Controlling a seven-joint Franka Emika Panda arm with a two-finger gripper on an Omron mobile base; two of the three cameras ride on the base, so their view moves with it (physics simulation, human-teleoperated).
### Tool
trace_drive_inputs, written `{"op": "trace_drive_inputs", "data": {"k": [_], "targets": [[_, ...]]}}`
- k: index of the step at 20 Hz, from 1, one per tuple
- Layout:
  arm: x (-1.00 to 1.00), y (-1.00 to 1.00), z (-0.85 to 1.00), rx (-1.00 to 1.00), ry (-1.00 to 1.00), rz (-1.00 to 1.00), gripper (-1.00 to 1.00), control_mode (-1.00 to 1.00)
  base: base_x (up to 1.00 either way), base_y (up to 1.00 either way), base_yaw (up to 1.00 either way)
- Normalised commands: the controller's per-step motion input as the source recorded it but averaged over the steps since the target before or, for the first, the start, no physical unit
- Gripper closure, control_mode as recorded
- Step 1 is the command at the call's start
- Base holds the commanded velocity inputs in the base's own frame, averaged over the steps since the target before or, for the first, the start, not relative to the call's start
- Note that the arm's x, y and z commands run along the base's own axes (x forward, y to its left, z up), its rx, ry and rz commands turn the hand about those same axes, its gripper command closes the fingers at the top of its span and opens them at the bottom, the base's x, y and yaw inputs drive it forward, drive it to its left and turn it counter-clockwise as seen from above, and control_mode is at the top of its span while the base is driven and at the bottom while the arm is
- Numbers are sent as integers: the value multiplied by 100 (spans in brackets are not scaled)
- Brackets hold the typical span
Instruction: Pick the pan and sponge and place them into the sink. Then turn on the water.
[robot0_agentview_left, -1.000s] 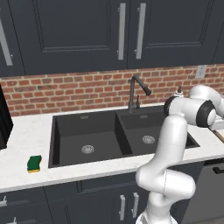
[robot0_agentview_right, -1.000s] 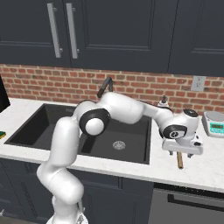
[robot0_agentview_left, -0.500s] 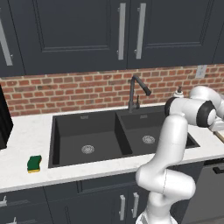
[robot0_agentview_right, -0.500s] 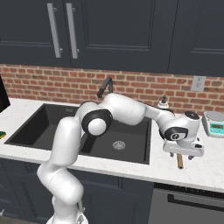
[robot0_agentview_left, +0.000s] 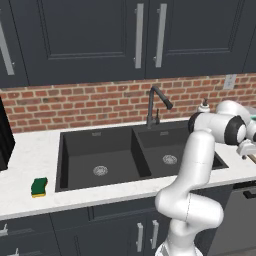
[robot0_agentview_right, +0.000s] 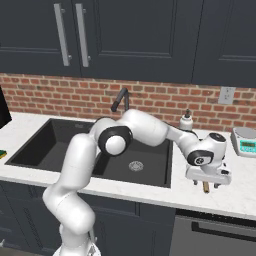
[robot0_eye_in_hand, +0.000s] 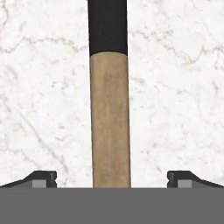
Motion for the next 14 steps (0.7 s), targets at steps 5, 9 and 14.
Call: {"op": "trace_drive_inputs", "data": {"k": [5, 9, 14], "targets": [[0, 0, -11, 0, 0, 0, -100, -100, 0, 0, 0], [0, 0, -7, 0, 0, 0, 100, -100, 0, 0, 0], [0, 0, 0, 0, 1, 0, 100, -100, 0, 0, 0]]}}
